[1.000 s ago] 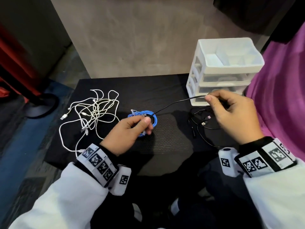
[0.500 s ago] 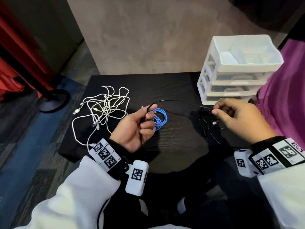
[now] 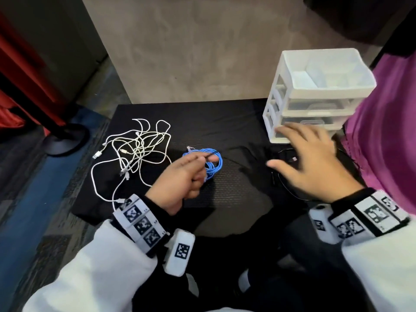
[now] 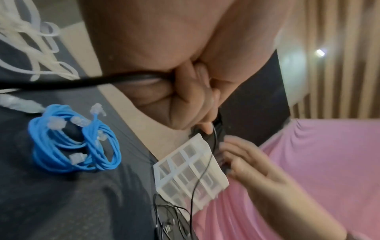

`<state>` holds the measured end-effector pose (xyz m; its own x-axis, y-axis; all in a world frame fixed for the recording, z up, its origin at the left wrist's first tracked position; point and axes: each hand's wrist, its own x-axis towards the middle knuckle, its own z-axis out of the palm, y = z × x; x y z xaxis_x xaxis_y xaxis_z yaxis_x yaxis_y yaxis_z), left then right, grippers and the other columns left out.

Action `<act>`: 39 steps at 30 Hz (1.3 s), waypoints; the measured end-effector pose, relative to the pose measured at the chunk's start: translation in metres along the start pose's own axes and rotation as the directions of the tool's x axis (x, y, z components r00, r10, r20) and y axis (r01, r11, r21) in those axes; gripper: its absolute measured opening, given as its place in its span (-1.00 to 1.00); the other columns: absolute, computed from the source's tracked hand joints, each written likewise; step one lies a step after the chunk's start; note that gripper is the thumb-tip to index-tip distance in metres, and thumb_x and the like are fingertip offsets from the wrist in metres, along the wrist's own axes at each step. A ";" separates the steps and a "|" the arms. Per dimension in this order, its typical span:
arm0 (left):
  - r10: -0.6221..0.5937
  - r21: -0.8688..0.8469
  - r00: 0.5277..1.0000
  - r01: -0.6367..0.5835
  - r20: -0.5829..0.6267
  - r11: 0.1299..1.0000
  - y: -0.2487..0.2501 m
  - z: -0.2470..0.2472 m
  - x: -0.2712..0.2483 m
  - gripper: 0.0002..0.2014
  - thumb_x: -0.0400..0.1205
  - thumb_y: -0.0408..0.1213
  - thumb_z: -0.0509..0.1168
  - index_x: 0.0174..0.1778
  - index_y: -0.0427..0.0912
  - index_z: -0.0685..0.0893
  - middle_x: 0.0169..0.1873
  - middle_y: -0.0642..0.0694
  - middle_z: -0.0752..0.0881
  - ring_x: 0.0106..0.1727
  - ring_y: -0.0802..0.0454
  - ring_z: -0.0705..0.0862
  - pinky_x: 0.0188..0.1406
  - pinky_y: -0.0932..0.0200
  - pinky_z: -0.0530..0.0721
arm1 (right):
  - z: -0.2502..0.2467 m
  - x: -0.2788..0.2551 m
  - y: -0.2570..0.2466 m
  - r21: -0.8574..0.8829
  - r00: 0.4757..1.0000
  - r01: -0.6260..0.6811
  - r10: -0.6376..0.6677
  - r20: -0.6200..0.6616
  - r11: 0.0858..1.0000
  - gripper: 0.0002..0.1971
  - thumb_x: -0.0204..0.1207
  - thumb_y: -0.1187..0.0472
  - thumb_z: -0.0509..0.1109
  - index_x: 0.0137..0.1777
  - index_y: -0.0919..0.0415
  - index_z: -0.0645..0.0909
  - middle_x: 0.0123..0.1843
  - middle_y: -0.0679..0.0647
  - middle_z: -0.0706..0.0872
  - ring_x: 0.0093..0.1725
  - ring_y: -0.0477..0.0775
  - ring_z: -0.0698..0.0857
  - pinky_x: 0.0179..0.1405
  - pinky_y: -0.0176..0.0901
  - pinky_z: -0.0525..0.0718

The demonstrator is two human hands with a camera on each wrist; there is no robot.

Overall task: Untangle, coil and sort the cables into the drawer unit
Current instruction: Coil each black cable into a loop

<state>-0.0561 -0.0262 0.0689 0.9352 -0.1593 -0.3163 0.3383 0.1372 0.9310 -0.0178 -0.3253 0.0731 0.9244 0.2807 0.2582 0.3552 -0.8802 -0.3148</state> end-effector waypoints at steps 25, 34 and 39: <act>0.177 -0.614 0.978 -0.207 -0.111 0.762 0.031 0.013 -0.007 -0.67 0.88 -0.13 0.00 -0.17 -0.09 0.48 0.05 -0.15 0.84 -0.14 0.09 0.82 -0.28 0.29 0.75 | 0.056 -0.022 -0.075 0.383 0.951 0.096 -0.199 0.238 0.919 -0.70 0.76 -0.18 0.09 0.04 -0.03 0.51 -0.24 -0.03 0.71 -0.18 0.14 0.72 -0.09 0.19 0.71; 0.446 0.492 0.893 -0.415 0.058 0.766 -0.014 0.026 0.003 -0.66 0.85 -0.09 0.08 -0.14 -0.12 0.62 0.05 0.01 0.84 0.21 0.18 0.77 0.28 0.06 0.67 | 0.030 -0.023 -0.087 0.199 0.878 0.344 -0.390 0.278 0.918 -0.81 0.73 -0.11 0.14 0.11 -0.11 0.54 -0.02 -0.05 0.82 0.01 0.17 0.80 -0.08 0.15 0.74; 0.214 0.419 0.967 -0.253 0.140 0.872 -0.011 0.034 -0.016 -0.62 0.88 -0.13 0.05 -0.12 -0.25 0.61 -0.55 -0.04 0.64 -0.55 0.12 0.57 -0.43 0.14 0.56 | 0.003 -0.007 -0.073 0.407 0.927 0.170 -0.286 0.244 0.898 -0.84 0.67 -0.12 0.37 0.02 -0.18 0.77 -0.20 -0.07 0.79 -0.22 -0.03 0.74 -0.16 0.05 0.71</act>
<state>-0.0781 -0.0589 0.0697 0.9618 -0.2614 -0.0815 0.0143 -0.2493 0.9683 -0.0499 -0.2621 0.0911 0.7887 0.6055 0.1065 0.5328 -0.5867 -0.6099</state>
